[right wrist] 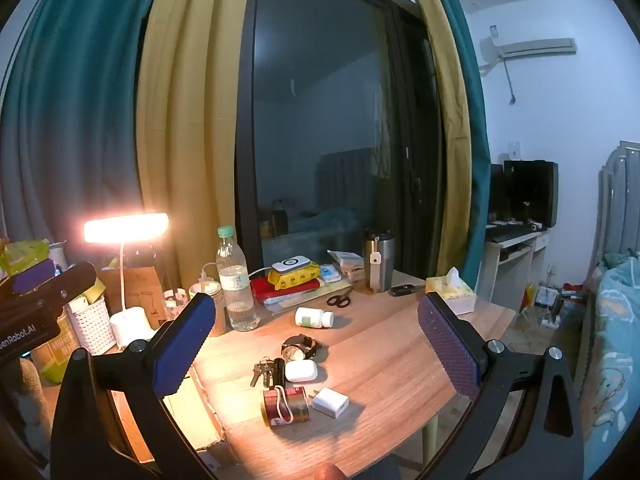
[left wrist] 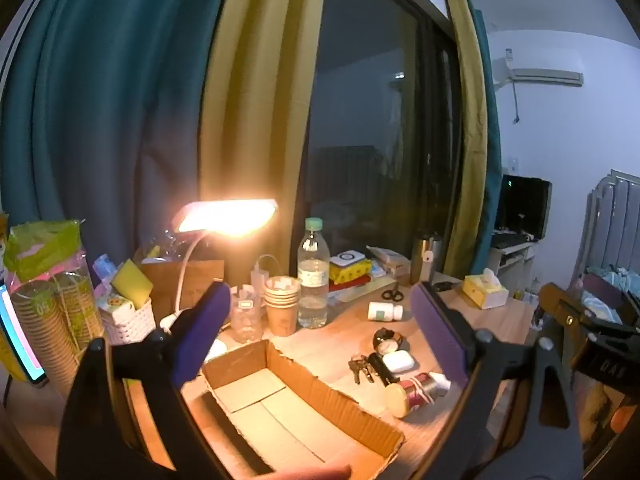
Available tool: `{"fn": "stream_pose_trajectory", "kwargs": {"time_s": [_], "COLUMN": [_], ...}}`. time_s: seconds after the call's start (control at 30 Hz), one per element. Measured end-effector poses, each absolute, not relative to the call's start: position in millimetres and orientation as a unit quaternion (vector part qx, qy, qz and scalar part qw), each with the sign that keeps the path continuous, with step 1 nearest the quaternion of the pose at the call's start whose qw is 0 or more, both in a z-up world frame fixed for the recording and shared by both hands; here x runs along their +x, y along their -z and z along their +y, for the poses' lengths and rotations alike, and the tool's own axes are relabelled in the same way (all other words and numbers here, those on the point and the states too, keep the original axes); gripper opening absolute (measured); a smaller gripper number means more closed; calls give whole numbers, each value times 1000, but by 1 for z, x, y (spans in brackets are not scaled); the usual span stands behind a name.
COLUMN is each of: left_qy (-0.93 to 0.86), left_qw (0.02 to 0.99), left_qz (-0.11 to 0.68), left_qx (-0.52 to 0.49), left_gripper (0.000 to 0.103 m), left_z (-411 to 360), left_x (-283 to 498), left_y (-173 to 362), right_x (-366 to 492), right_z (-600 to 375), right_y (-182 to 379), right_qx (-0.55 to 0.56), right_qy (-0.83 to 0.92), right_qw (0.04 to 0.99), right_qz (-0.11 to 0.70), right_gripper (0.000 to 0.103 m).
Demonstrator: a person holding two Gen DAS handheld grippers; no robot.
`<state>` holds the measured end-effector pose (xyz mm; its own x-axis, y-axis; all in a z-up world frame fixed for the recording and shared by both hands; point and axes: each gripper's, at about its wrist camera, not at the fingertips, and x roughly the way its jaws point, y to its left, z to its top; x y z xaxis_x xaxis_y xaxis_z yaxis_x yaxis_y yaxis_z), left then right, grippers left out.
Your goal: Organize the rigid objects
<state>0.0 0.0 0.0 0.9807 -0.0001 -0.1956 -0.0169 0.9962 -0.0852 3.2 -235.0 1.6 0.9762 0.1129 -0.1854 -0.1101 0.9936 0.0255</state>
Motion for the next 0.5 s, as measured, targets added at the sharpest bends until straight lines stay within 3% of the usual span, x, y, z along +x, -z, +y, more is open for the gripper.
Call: {"fn": "stream_pose_trajectory", "kwargs": {"time_s": [0.5], "left_qy": [1], "left_qw": [993], "left_qz": [115], "left_qx": [-30], "left_gripper": [91], "left_z": [-5], "left_x": [5], "left_y": [6], "right_x": [6], "right_z": [-234], "right_y": [-1], "right_qx": [3], "right_qy": [-57], "right_qw": [994], "right_qz": [92], "right_gripper": [103]}}
